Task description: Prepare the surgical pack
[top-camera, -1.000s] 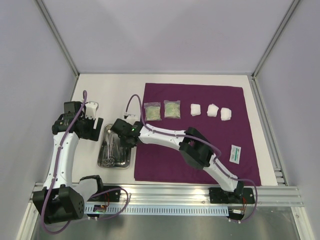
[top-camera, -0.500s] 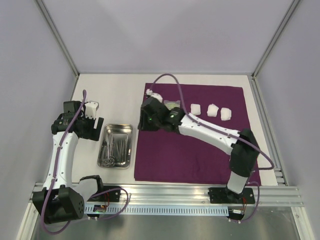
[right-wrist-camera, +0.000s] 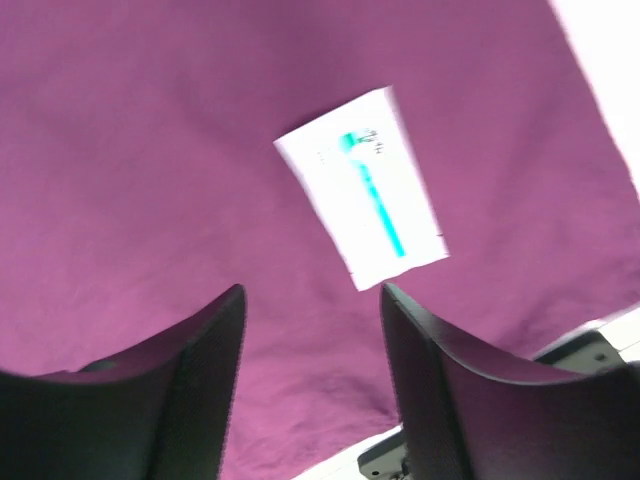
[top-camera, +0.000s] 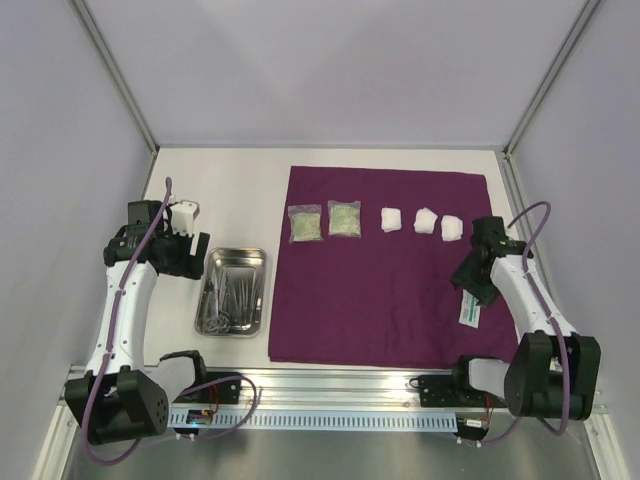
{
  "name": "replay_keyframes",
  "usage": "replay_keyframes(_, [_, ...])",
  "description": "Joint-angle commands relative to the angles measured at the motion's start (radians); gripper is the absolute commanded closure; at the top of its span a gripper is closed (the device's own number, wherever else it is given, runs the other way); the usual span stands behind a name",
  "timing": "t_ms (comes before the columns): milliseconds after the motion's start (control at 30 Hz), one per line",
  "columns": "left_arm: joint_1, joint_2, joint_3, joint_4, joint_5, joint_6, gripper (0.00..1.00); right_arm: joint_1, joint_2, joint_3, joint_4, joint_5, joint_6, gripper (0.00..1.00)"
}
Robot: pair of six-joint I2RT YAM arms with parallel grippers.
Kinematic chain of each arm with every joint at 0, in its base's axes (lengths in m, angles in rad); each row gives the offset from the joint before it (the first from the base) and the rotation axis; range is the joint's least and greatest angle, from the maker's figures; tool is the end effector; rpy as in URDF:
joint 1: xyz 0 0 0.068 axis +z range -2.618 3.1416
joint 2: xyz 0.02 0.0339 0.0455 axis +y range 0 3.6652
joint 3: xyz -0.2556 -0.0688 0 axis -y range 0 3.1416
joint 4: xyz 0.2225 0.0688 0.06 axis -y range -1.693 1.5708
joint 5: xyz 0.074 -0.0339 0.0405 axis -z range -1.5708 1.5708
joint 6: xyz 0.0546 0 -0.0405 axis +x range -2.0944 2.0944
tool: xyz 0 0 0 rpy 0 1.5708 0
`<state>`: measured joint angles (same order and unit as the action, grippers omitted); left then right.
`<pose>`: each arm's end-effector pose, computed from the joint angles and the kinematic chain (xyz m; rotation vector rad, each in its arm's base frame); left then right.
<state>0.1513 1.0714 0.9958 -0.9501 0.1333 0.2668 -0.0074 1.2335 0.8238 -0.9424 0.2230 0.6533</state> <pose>0.1893 0.0215 0.2714 0.1971 2.5746 -0.0188 0.1909 -0.0135 0.1969 0.9601 2.6914 -0.2038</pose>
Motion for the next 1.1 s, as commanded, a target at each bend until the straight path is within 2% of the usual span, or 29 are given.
replay_keyframes(0, [0.004,-0.004,0.012,0.02,0.032,-0.018,0.13,-0.072,-0.031,0.033,-0.012,0.006,-0.054,0.39])
replay_keyframes(333, [0.002,-0.011,0.007,0.022,0.022,-0.005,0.13,-0.293,0.132,-0.024,0.065,-0.102,-0.115,0.36])
replay_keyframes(600, [0.004,0.004,0.0,0.042,0.014,-0.001,0.13,-0.299,0.193,-0.025,0.125,-0.162,-0.164,0.35])
replay_keyframes(700, [0.004,0.007,0.0,0.045,0.014,0.002,0.13,-0.299,0.227,-0.022,0.146,-0.247,-0.211,0.38])
replay_keyframes(800, [0.004,0.01,0.001,0.048,0.009,0.005,0.13,-0.299,0.221,-0.031,0.171,-0.26,-0.23,0.38])
replay_keyframes(1067, [0.004,0.028,0.004,0.056,0.008,-0.001,0.13,-0.299,0.212,-0.045,0.211,-0.384,-0.268,0.51])
